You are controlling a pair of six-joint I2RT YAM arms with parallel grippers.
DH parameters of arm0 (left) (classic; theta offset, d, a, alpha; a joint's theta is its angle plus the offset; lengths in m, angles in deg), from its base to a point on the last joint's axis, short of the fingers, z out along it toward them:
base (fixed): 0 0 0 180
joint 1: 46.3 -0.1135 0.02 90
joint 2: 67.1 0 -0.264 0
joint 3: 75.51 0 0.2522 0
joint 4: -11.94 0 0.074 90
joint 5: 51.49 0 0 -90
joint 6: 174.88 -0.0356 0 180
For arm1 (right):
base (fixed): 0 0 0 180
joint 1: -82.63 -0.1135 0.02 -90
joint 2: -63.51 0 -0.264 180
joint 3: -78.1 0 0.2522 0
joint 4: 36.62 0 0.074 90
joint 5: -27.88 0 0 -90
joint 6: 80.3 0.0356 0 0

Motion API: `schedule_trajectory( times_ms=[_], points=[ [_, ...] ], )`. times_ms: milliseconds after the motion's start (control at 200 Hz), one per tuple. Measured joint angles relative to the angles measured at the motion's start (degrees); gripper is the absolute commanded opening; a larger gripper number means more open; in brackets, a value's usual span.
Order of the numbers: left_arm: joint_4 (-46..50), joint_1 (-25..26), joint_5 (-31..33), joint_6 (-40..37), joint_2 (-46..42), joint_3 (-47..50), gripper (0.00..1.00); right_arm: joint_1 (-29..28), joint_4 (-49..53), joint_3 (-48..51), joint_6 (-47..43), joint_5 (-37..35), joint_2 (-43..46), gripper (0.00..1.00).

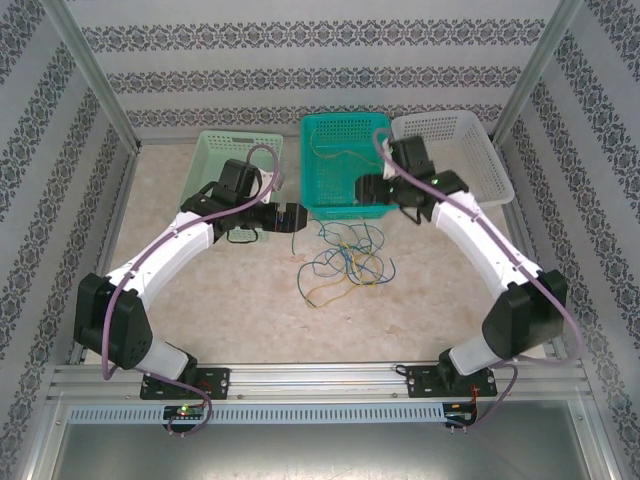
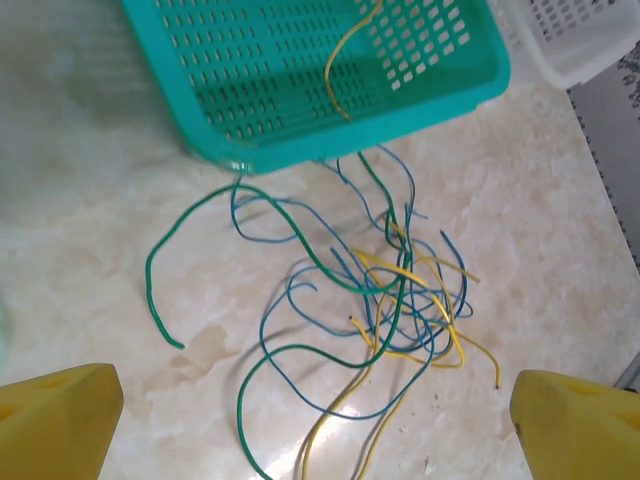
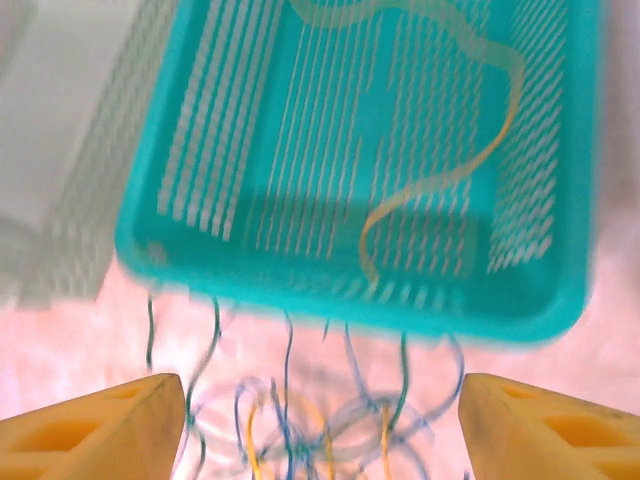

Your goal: Untangle the cables

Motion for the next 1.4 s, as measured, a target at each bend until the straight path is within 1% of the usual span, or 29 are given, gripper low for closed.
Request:
schedule_trajectory(
  times_ms=[130, 180, 250, 315, 435, 480, 649, 819, 954, 994, 1119, 1229, 1299, 1399],
  points=[
    [-0.24, 0.0, -0.61, 0.33, 0.22, 0.74, 1.0, -9.2, 1.14, 12.31, 3.37, -1.51, 4.11, 0.51],
    [-0.5, 0.0, -0.83, 0.39, 0.52, 0.74, 1.0, -12.2, 1.38, 16.17, 4.74, -1.86, 5.57, 0.48],
    [-1.01, 0.0, -1.27, 0.66, 1.29, 0.74, 1.0, -14.97, 1.22, 20.5, 7.23, -2.54, 7.63, 0.47],
    [-1.55, 0.0, -1.7, 1.03, 2.1, 0.74, 1.0, -16.04, 0.55, 22.97, 9.05, -3.04, 8.66, 0.5],
    [-2.01, 0.0, -2.12, 1.49, 2.89, 0.74, 1.0, -17.42, -1.6, 24.98, 11.15, -3.69, 7.54, 0.5],
    [-2.1, 0.0, -2.14, 1.62, 2.86, 0.74, 1.0, -17.81, -2.58, 25.16, 11.56, -3.87, 6.62, 0.49],
    [-2.58, 0.0, -2.32, 1.64, 2.86, 0.74, 1.0, -18.16, -5.27, 25.16, 12.59, -4.92, 2.29, 0.4],
    [-2.64, 0.0, -2.32, 1.64, 2.86, 0.74, 0.99, -18.16, -6.1, 25.18, 12.41, -6.86, -0.9, 0.21],
    [-2.64, 0.0, -2.32, 1.64, 2.86, 0.74, 1.0, -18.16, -6.12, 25.18, 11.98, -9.03, -1.03, 0.04],
    [-2.64, 0.0, -2.32, 1.64, 2.86, 0.72, 1.0, -18.16, -6.05, 25.18, 11.65, -9.4, -1.01, 0.0],
    [-2.62, 0.0, -2.32, 1.62, 2.86, 0.68, 1.0, -18.16, -5.31, 25.22, 10.64, -9.31, 1.2, 0.0],
    [-2.64, 0.0, -2.32, 1.62, 2.86, 0.61, 1.0, -17.64, -4.11, 25.22, 9.4, -6.8, 6.6, 0.0],
    [-2.64, 0.0, -2.4, 1.62, 2.86, 0.61, 1.0, -16.02, -3.41, 25.18, 8.83, -2.49, 10.78, 0.0],
    [-2.67, 0.0, -3.15, 1.62, 2.86, 0.44, 1.0, -11.23, -2.08, 24.3, 8.57, 5.84, 16.11, 0.0]
  ],
)
